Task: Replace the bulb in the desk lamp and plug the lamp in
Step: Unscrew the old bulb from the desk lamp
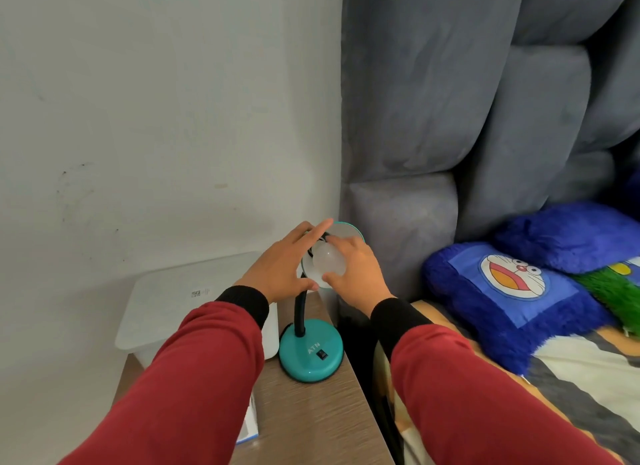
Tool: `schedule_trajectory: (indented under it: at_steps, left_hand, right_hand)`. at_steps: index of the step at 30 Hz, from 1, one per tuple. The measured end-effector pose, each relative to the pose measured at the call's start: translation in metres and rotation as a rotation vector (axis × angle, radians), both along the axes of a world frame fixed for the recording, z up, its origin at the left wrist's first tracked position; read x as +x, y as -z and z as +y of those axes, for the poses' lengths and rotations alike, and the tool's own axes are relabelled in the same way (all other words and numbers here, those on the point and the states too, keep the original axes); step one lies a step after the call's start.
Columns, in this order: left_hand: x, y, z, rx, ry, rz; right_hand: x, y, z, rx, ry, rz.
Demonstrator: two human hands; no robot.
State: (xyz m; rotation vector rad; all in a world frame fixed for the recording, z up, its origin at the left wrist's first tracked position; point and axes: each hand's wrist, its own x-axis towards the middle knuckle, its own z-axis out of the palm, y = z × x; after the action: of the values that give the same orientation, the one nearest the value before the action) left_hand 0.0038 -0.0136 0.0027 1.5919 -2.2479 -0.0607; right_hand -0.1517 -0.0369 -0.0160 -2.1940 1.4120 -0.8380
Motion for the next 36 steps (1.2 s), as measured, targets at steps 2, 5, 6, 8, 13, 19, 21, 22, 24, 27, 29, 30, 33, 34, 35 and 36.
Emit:
schedule_trajectory:
  at_steps: [2, 5, 6, 8, 13, 19, 21, 22, 24, 27, 29, 30, 33, 34, 35, 36]
  left_hand:
    - [-0.0011, 0.0006, -0.0004, 0.006, 0.011, 0.042]
    - [-0.0013, 0.0007, 0.0004, 0.011, 0.013, 0.068]
    - [-0.0009, 0.0010, 0.0007, 0.013, 0.011, 0.071]
    - [-0.0005, 0.0013, 0.0015, 0.018, 0.005, 0.088]
    - [-0.0026, 0.0016, 0.0022, 0.048, -0.004, 0.152]
    - [-0.0037, 0.0005, 0.0039, 0.049, -0.013, 0.174]
    - [-0.0039, 0.0007, 0.0033, 0.053, -0.010, 0.186]
    - [-0.0035, 0.0015, 0.0024, 0.052, -0.007, 0.190]
    - [-0.0029, 0.0031, 0.0007, 0.058, -0.007, 0.196]
    - [-0.0028, 0.0043, -0.0007, 0.059, -0.006, 0.197]
    - [-0.0026, 0.0041, -0.0004, 0.060, -0.007, 0.199]
    - [-0.0024, 0.0037, 0.0000, 0.061, -0.008, 0.202]
    - [-0.0014, 0.0042, -0.0009, 0.060, -0.005, 0.206]
    - [-0.0014, 0.0045, -0.0013, 0.060, -0.004, 0.206]
    - [-0.0015, 0.0045, -0.0016, 0.060, -0.003, 0.204]
    - [-0.0016, 0.0043, -0.0017, 0.060, -0.004, 0.202]
  right_hand:
    - [-0.0002, 0.0011, 0.0003, -0.012, -0.016, -0.045]
    - [0.0009, 0.0053, -0.0009, 0.163, 0.072, -0.250]
    - [0.0005, 0.0066, -0.0010, 0.215, 0.096, -0.270]
    - [-0.0016, 0.0068, 0.0005, 0.202, 0.099, -0.247]
    - [-0.0042, 0.0081, 0.0032, 0.012, 0.061, -0.170]
    - [-0.0015, 0.0038, 0.0046, 0.143, 0.105, -0.293]
    - [-0.0016, 0.0039, 0.0046, 0.069, 0.079, -0.248]
    - [-0.0012, 0.0046, 0.0050, 0.060, 0.068, -0.243]
    - [0.0003, 0.0069, 0.0063, 0.106, 0.076, -0.287]
    - [0.0009, 0.0081, 0.0049, 0.164, 0.112, -0.314]
    - [0.0005, 0.0068, 0.0048, 0.112, 0.102, -0.279]
    - [0.0008, 0.0054, 0.0056, 0.080, 0.089, -0.262]
    - [0.0031, 0.0074, 0.0061, 0.059, 0.074, -0.281]
    - [0.0034, 0.0069, 0.0074, 0.101, 0.096, -0.316]
    - [0.0035, 0.0069, 0.0069, 0.144, 0.118, -0.351]
    - [0.0035, 0.0068, 0.0062, 0.169, 0.128, -0.368]
